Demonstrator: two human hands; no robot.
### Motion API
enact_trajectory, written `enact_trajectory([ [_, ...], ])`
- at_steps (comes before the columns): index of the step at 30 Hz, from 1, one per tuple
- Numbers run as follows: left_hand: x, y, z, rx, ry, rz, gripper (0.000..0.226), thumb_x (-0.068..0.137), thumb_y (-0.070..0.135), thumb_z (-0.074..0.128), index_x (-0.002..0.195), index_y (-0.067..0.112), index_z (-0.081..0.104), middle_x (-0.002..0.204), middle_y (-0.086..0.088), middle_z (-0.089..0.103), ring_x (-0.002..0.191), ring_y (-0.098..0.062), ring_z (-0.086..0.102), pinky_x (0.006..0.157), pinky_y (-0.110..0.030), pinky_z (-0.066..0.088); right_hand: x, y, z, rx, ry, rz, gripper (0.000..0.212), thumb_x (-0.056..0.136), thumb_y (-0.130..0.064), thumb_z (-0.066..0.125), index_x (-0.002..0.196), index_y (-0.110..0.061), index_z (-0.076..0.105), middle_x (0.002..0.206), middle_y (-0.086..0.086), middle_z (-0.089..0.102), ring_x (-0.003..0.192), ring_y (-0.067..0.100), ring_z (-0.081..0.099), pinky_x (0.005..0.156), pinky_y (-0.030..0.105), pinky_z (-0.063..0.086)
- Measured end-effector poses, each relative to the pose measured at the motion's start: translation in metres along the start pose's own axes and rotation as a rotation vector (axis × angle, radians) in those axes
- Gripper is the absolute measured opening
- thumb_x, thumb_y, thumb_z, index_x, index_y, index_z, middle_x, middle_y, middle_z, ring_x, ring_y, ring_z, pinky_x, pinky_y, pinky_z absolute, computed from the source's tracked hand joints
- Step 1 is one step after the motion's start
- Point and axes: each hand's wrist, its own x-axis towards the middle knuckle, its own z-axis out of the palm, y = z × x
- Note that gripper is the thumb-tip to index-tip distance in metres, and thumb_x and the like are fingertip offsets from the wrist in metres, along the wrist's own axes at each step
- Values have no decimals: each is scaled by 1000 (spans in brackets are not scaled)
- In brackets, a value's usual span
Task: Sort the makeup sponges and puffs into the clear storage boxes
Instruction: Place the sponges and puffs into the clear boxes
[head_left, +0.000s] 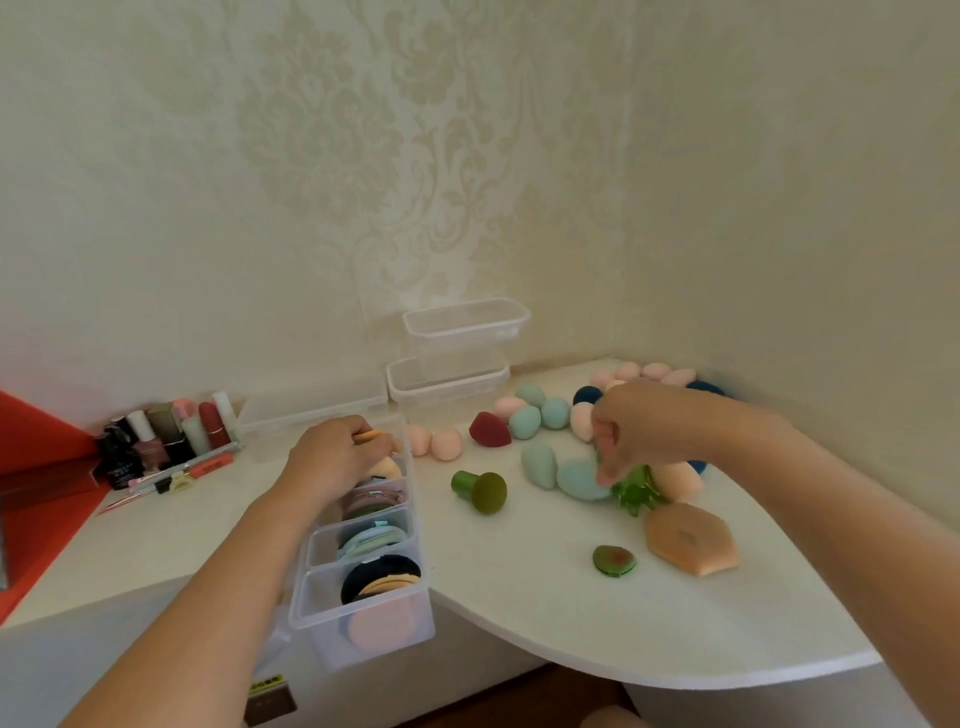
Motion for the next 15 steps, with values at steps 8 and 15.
enact_trajectory([
  [8, -3, 3, -2, 8, 12, -5, 24, 83, 42, 60, 73, 20, 62, 74, 1, 62, 72, -18, 55, 59, -30, 36, -44, 7, 13, -153, -286, 225, 46, 75, -50, 71, 95, -11, 56, 82, -1, 53, 82, 20, 51, 64, 25, 40],
  [15, -9, 5, -4, 4, 18, 13, 24, 83, 42, 61, 73, 19, 61, 74, 1, 61, 73, -20, 55, 58, -30, 36, -47, 4, 24, 36, -291, 310, 63, 80, -36, 73, 130, -7, 48, 96, 4, 55, 87, 20, 51, 77, 26, 42],
])
